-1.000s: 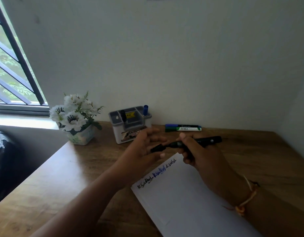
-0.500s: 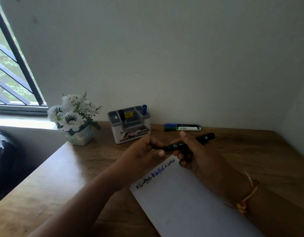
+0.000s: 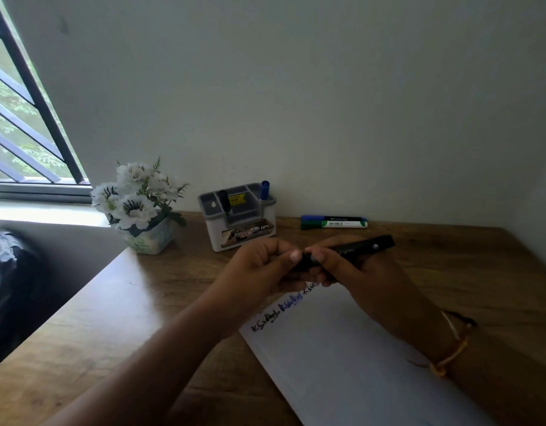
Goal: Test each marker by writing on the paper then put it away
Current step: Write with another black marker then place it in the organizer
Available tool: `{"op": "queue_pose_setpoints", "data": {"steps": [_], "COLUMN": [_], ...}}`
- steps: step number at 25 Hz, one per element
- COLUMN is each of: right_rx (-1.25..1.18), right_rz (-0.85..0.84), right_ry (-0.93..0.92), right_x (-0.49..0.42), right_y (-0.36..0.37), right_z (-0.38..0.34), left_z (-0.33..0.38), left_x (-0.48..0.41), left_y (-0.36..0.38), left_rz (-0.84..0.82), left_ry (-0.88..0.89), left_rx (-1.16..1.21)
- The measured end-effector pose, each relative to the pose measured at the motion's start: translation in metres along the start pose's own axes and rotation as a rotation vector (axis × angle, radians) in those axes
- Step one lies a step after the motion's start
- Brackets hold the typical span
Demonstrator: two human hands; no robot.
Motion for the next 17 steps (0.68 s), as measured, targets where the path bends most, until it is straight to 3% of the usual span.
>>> {"op": "queue_pose_setpoints", "data": {"steps": [6, 15, 17], "right_rx": [0.121, -0.212, -0.17], "right_rz": [-0.067, -0.014, -0.02], "right_ry": [-0.11, 0.163, 0.164], "right_x": [0.001, -0.008, -0.01], "right_y": [0.004, 0.007, 0.01], "right_z": [-0.007, 0.018, 0.019], "left_z": [-0.001, 0.008, 0.009], "left_x": [-0.001, 0.003, 0.003], "left_y": [-0.004, -0.008, -0.004], "left_rz": [0.024, 0.104, 0.105], "left_ry": [0.004, 0.167, 0.198], "left_rx": [-0.014, -0.208, -0.261]}}
Point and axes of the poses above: each hand's wrist, its own x-axis away from the middle knuckle, its own y-axis out of the palm, z = x × y, the point moved 5 cm from there along -x, towards the middle knuckle, and after that the axes turned 8 degrees about x, right-handed, at the moved point
